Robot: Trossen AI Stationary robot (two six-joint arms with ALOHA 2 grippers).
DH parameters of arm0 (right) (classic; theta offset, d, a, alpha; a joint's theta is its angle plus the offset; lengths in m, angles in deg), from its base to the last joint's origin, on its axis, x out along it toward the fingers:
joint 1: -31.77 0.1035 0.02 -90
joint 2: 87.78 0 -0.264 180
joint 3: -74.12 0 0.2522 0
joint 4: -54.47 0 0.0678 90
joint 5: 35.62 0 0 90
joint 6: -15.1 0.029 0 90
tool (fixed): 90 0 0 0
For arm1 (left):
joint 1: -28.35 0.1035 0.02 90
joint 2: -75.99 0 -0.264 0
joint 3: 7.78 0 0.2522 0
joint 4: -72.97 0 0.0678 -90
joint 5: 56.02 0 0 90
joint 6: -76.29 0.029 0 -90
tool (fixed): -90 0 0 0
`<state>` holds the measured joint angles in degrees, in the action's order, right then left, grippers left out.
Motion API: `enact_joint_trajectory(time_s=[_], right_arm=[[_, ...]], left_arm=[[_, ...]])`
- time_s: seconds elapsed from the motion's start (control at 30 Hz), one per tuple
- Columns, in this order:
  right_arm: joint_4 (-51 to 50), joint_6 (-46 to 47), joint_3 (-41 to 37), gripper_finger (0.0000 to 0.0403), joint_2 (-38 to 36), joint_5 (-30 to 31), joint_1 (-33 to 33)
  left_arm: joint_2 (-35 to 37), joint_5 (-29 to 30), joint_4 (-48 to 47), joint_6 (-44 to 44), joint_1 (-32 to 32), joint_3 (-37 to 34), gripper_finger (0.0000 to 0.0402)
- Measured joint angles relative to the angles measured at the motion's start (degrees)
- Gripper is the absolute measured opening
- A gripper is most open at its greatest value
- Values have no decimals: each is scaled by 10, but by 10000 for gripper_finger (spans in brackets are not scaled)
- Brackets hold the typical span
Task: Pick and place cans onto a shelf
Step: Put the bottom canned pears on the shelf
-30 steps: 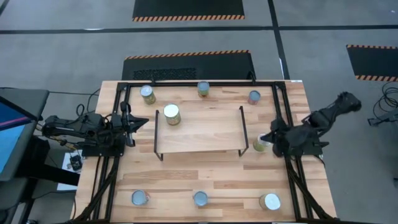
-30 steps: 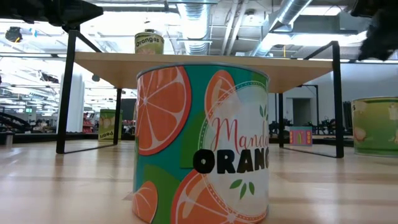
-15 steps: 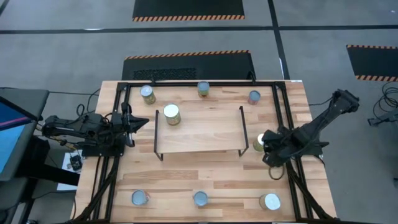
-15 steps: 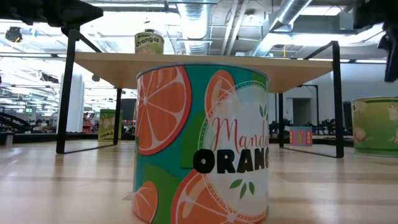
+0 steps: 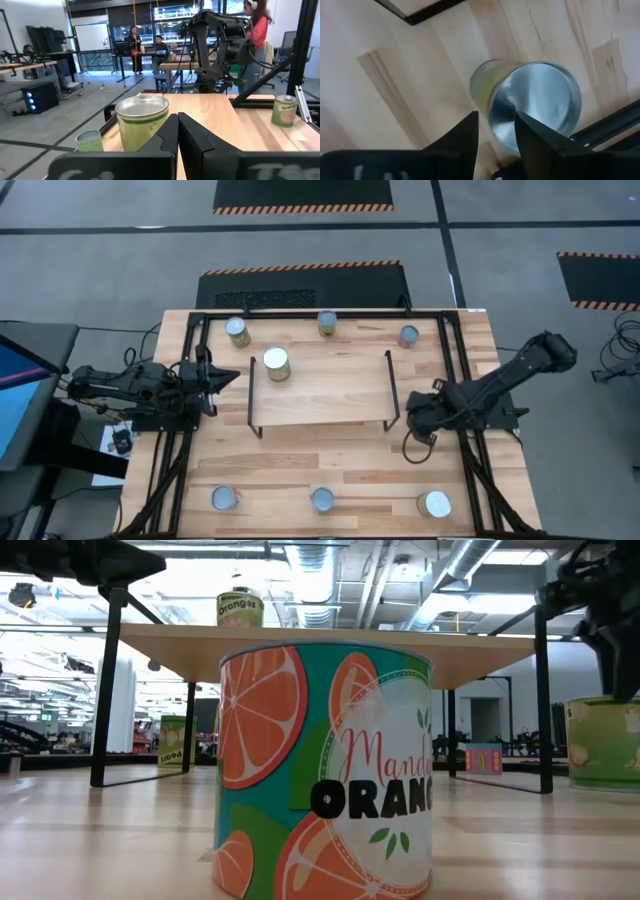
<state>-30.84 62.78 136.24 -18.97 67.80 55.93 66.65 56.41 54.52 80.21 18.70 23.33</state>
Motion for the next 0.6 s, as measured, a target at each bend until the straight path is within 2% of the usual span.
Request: enact_joint_trajectory(time_s=[0.3, 0.6], right_arm=[[15, -69, 3, 88, 29, -24, -40], [19, -78, 8, 34, 36, -51, -59]], left_arm=[[0, 8, -10, 12, 0, 0, 0], [0, 5, -11, 15, 0, 0, 0]])
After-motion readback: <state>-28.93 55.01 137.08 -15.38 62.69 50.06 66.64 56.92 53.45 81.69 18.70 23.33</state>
